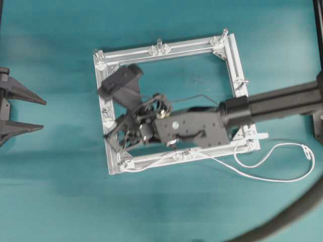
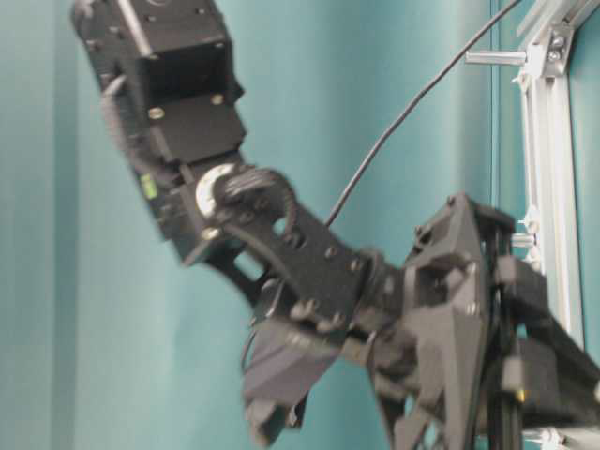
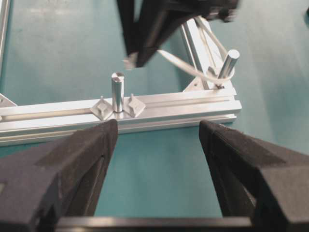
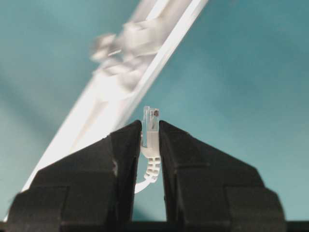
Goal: Move the cable alternately left and right between 8 pins so it hooks onto each one.
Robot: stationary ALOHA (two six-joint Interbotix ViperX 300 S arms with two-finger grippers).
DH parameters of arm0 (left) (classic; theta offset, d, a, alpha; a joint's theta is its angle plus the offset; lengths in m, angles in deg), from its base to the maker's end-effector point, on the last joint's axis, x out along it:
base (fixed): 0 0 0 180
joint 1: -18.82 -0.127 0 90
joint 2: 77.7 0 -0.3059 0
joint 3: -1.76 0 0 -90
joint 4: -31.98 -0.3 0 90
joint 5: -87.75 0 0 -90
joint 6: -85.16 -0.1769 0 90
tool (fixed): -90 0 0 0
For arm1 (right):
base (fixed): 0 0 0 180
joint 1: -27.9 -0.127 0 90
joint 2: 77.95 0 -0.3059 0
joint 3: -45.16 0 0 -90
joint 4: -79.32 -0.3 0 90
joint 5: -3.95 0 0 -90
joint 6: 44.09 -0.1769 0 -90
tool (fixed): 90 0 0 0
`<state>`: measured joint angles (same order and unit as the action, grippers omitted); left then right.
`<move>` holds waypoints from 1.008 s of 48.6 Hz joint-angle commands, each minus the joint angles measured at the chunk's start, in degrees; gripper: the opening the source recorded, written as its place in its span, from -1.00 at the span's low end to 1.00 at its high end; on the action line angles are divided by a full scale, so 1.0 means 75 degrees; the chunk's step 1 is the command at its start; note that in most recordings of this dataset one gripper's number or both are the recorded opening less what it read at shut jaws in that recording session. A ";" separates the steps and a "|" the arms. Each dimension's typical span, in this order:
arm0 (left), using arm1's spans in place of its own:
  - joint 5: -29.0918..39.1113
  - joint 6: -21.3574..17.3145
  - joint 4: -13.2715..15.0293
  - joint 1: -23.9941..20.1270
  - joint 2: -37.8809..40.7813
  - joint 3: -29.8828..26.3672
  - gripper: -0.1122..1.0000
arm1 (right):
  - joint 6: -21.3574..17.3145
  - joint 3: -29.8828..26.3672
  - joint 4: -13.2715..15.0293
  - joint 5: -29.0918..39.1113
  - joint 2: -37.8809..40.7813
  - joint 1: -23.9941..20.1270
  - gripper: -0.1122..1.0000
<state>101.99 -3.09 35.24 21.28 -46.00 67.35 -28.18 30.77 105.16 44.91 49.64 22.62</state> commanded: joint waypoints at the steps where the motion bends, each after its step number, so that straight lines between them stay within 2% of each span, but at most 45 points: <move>1: -0.0105 0.0059 -0.0012 0.0035 0.0059 -0.0141 0.50 | 0.0176 0.0000 0.0035 -0.0199 -0.0422 0.0281 -0.55; 5: -0.0141 0.0059 -0.0012 0.0035 0.0059 -0.0141 0.50 | 0.0598 -0.0012 -0.0035 -0.0305 -0.0422 0.0504 -0.55; 8: -0.0164 0.0059 -0.0012 0.0035 0.0059 -0.0141 0.50 | 0.1066 -0.0070 -0.0223 -0.0305 -0.0422 0.0680 -0.55; 14: -0.0176 0.0059 -0.0012 0.0059 0.0059 -0.0082 0.50 | 0.2309 -0.0305 -0.1031 -0.0305 -0.0316 0.1113 -0.55; 17: -0.0176 0.0059 -0.0012 0.0035 0.0070 -0.0059 0.50 | 0.2883 -0.0516 -0.1313 -0.0293 -0.0211 0.1254 -0.55; 36: -0.0176 0.0059 -0.0012 0.0082 0.0070 -0.0035 0.50 | 0.6047 -0.2977 -0.2742 0.0680 0.1219 0.1605 -0.55; 42: -0.0199 0.0059 -0.0012 0.0094 0.0070 -0.0047 0.50 | 0.6891 -0.3504 -0.3070 0.0891 0.1547 0.1629 -0.55; 49: -0.0199 0.0059 -0.0012 0.0105 0.0070 -0.0059 0.50 | 0.7664 -0.3961 -0.3176 0.0961 0.1770 0.1723 -0.55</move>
<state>101.02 -3.00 35.24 21.55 -46.00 67.62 27.19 4.49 81.69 52.21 63.97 35.10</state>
